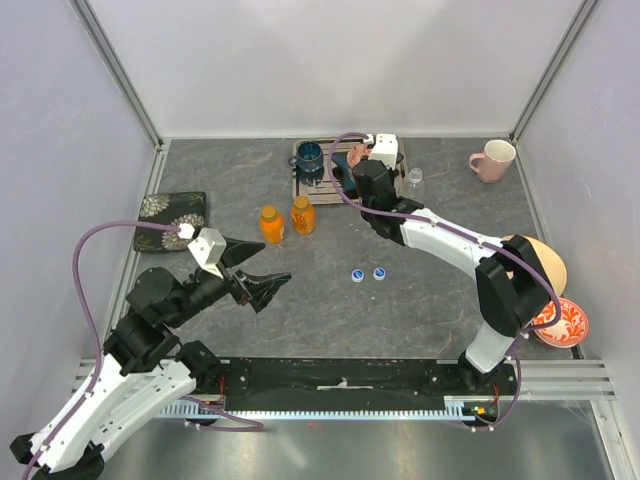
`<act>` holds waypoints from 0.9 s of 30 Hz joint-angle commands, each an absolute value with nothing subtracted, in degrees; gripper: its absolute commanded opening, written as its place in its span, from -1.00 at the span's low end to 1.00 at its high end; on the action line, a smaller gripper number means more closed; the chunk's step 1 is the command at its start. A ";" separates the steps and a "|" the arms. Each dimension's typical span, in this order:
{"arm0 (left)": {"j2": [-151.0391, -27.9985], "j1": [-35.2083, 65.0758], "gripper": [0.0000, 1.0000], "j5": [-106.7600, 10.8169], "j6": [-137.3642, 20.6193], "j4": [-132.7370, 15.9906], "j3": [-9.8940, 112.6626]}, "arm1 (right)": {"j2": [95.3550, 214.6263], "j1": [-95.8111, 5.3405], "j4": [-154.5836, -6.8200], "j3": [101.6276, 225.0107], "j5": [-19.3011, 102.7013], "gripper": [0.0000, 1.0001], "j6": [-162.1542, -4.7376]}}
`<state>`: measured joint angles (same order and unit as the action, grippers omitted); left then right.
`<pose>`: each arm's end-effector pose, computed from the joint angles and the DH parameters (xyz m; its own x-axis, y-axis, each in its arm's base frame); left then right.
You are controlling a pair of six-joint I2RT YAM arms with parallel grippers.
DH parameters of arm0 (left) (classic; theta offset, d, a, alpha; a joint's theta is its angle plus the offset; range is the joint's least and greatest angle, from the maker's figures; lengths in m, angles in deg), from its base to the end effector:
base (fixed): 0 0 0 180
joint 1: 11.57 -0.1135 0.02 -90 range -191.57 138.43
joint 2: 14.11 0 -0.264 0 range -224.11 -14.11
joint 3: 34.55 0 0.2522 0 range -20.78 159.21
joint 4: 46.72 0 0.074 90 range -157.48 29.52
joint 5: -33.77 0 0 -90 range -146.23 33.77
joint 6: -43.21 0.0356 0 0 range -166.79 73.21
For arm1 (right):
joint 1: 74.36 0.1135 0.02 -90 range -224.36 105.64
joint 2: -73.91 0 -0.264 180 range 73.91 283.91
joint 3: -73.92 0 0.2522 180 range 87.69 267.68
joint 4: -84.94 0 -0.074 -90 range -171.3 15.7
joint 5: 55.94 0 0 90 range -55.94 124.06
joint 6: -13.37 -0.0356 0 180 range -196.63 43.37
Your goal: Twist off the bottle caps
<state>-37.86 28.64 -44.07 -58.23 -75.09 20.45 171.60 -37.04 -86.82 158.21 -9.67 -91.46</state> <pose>0.0735 -0.0720 0.3561 -0.1194 -0.1529 -0.9810 0.7836 0.5922 -0.1877 0.3277 0.2189 0.2799 -0.2648 0.0307 -0.9638 0.1455 0.9893 -0.0085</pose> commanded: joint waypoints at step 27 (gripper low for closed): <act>-38.46 28.51 0.99 -42.26 -58.48 -72.87 19.29 | 171.56 -38.76 -79.45 163.27 -4.44 0.22 -94.65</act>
